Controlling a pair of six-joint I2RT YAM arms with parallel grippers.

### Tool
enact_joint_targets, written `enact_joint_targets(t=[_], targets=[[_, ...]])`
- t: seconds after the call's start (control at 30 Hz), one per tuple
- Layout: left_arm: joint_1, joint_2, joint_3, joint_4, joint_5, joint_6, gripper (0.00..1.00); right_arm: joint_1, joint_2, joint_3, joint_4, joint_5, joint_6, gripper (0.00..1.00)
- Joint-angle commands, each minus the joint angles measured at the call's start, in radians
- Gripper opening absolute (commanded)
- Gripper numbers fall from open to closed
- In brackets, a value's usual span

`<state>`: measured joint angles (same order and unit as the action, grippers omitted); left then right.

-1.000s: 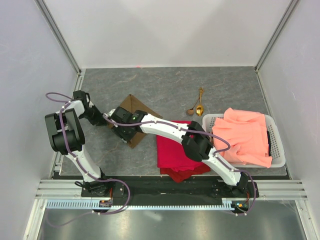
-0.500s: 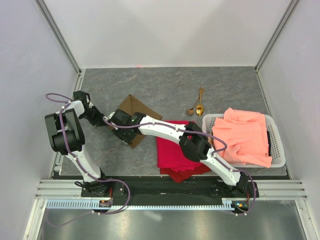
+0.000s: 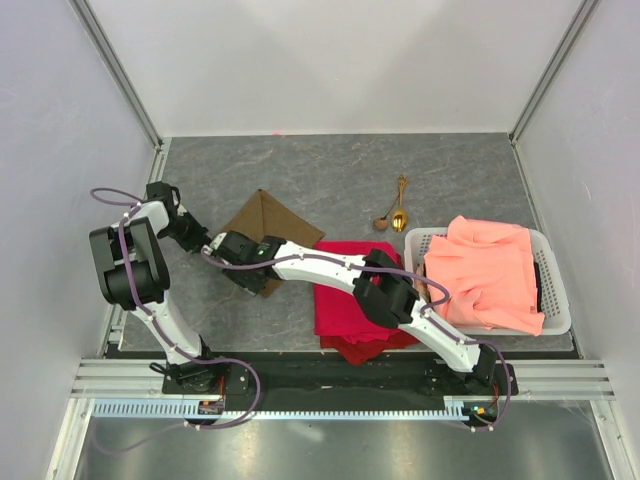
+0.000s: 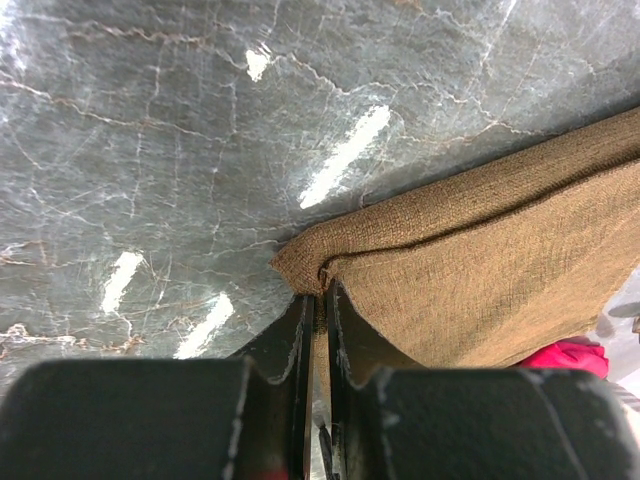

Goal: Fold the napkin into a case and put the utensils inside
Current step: Pick up the upper triangle-folded napkin from the center of the board, then turn over the upper triangle folded napkin at the center of the board.

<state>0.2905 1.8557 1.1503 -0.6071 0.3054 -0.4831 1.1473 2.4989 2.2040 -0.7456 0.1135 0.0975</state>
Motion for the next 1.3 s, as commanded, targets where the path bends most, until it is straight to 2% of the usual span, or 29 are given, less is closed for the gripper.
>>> enact_joint_targets(t=[0.0,0.07,0.27,0.37,0.5,0.73,0.87,1.07,1.17,1.23,1.27], targets=[[0.002,-0.05,-0.012,-0.011,0.011,-0.029,0.09,-0.003,0.008,-0.099,0.048,0.072,-0.024,0.41],[0.004,-0.065,-0.03,0.007,0.017,-0.041,0.09,-0.001,0.009,-0.125,0.061,0.095,-0.024,0.34],[0.01,-0.111,-0.113,0.093,0.067,-0.117,0.09,0.022,0.012,-0.171,0.091,0.198,-0.036,0.28],[0.019,-0.13,-0.156,0.15,0.106,-0.156,0.09,0.025,-0.009,-0.185,0.094,0.227,-0.033,0.19],[0.035,-0.167,-0.172,0.224,0.168,-0.21,0.09,0.025,-0.063,-0.197,0.101,0.196,-0.03,0.0],[0.084,-0.217,-0.09,0.242,0.219,-0.216,0.09,0.025,-0.224,-0.242,0.104,0.085,0.007,0.0],[0.14,-0.317,-0.038,0.179,0.227,-0.201,0.09,0.028,-0.271,-0.184,0.052,-0.05,0.059,0.0],[0.258,-0.522,0.058,0.087,0.23,-0.207,0.09,0.066,-0.299,-0.096,0.09,-0.36,0.206,0.0],[0.329,-0.593,0.174,0.011,0.216,-0.19,0.09,0.109,-0.298,-0.049,0.181,-0.527,0.319,0.0],[0.358,-0.616,0.291,-0.061,0.177,-0.177,0.09,0.127,-0.304,-0.059,0.317,-0.677,0.455,0.0],[0.369,-0.622,0.32,-0.069,0.161,-0.173,0.09,0.13,-0.313,-0.082,0.456,-0.717,0.506,0.0]])
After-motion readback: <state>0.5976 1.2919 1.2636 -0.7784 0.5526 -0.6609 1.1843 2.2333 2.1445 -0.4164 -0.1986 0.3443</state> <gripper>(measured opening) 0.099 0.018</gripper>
